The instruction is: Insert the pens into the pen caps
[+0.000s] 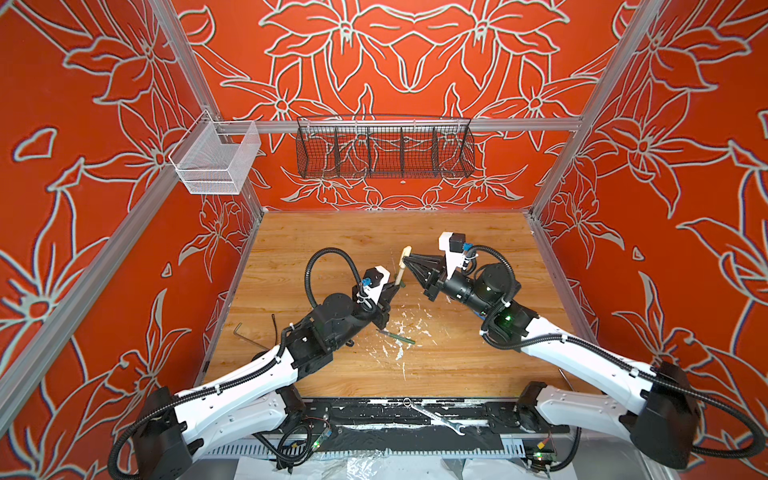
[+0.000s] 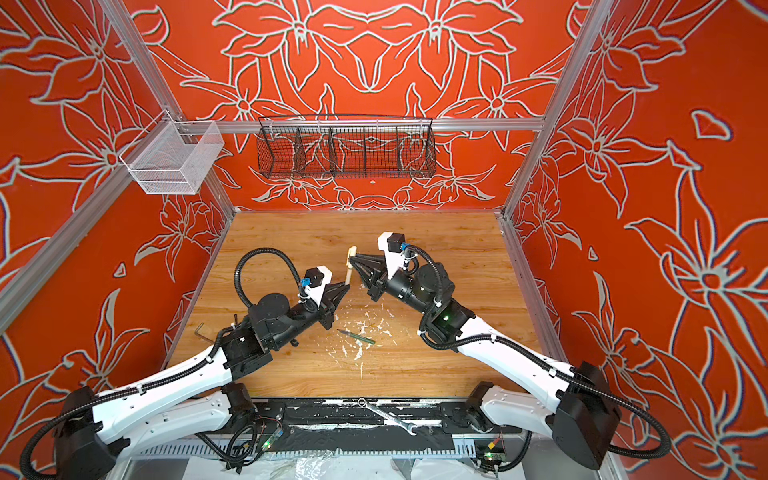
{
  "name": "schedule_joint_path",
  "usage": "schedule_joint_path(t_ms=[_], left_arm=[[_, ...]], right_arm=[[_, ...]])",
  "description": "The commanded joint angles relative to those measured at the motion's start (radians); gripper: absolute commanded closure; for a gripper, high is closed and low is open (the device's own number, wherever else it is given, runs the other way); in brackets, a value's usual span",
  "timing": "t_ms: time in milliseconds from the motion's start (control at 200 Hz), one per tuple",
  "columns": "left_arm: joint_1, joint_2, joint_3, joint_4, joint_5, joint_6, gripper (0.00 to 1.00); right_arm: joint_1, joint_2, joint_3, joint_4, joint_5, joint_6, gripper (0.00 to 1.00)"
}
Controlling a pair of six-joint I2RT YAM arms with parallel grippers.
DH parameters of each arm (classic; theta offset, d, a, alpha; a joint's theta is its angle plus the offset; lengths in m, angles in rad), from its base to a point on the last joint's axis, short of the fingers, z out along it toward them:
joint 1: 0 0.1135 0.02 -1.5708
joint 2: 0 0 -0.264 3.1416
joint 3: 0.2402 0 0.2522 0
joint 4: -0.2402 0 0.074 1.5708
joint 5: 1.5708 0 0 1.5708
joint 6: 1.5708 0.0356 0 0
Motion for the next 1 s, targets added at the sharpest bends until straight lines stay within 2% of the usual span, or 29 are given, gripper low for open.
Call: schedule_joint_path(t_ms=[0,170,255,345,500,600,996], left_arm=[[0.012,-0.023,0.042,0.051,-0.013,0.007,1.0],[0.015,-0.01,0.078,-0.001,-0.008,0.015,1.0],[0.016,-0.007,0.086,-0.041,0.008,0.015,1.0],[0.017,-0.008,0.089,-0.08,0.033,0.009,1.0],[0.022,0.007,0.109,-0.158,0.067,-0.002,1.0],[0.025,0.01,0.109,-0.167,0.086,-0.011,1.0],[0.026,0.014,0.106,-0.162,0.101,-0.014,1.0]], right_arm=[[0.006,0.006,-0.019,0.032,-0.042,0.014,0.84],[0.007,-0.025,-0.007,-0.055,-0.022,-0.013,0.64],[0.006,-0.066,0.016,-0.174,0.0,-0.04,0.53],[-0.002,-0.093,0.068,-0.317,-0.038,-0.083,0.45],[-0.018,-0.066,0.18,-0.507,-0.15,-0.126,0.45],[-0.034,-0.036,0.226,-0.547,-0.2,-0.12,0.45],[-0.058,0.045,0.288,-0.601,-0.228,-0.07,0.45]])
